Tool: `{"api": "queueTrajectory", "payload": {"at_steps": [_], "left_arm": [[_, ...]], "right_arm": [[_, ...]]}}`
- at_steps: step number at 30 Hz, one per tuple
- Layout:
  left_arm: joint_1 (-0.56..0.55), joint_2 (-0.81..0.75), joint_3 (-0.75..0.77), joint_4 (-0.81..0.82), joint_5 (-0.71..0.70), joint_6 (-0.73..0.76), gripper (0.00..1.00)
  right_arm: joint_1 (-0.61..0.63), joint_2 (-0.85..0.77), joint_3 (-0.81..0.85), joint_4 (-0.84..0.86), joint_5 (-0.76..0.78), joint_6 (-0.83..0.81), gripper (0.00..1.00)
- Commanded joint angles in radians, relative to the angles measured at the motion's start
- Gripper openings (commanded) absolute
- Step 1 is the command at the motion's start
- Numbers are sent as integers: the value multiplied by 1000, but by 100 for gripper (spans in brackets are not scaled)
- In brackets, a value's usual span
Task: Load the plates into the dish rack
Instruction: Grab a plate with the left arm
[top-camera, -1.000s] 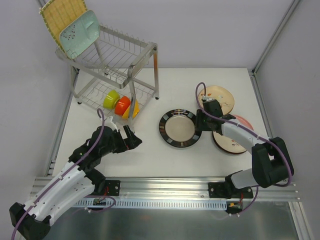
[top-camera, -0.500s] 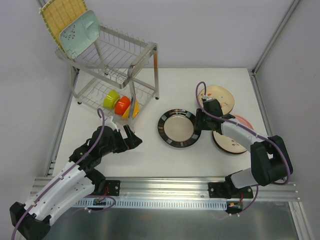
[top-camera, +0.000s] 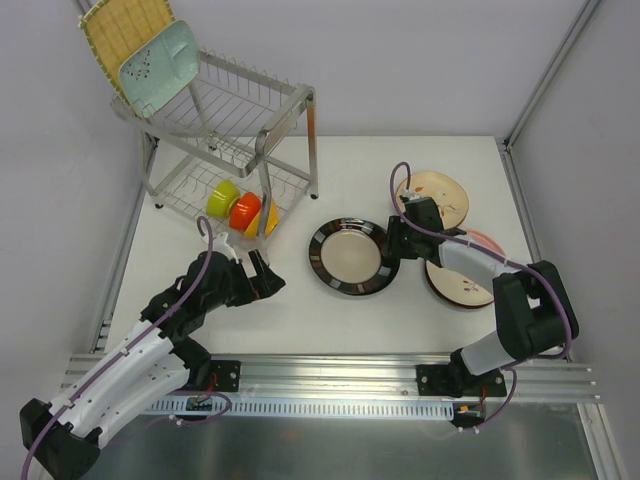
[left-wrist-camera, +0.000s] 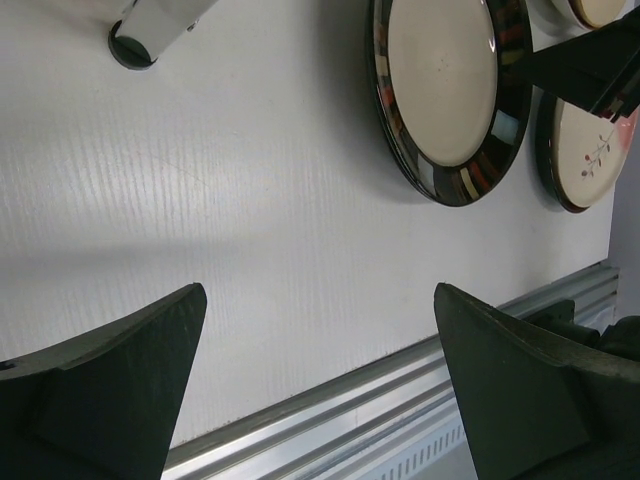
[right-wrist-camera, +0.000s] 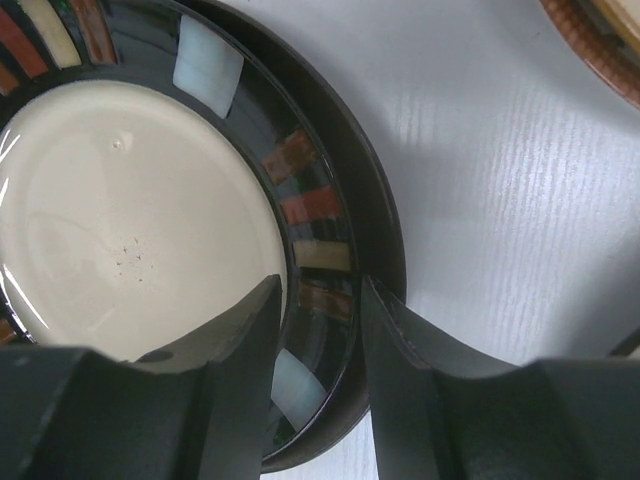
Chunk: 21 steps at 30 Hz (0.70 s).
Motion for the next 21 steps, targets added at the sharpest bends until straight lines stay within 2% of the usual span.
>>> {"api": "queueTrajectory", "payload": {"at_steps": [1,14,21], "left_arm": [[-15,15,2,24,-17,-17,99],[-38,93,27,50,-57,-62,99],[-124,164,35,100,-162,-168,99]], "right_arm": [[-1,36,-30,-13,-90,20,41],[-10,99,-16,-6,-184,0,39],[-10,119,-7,-17,-225,-17,35]]}}
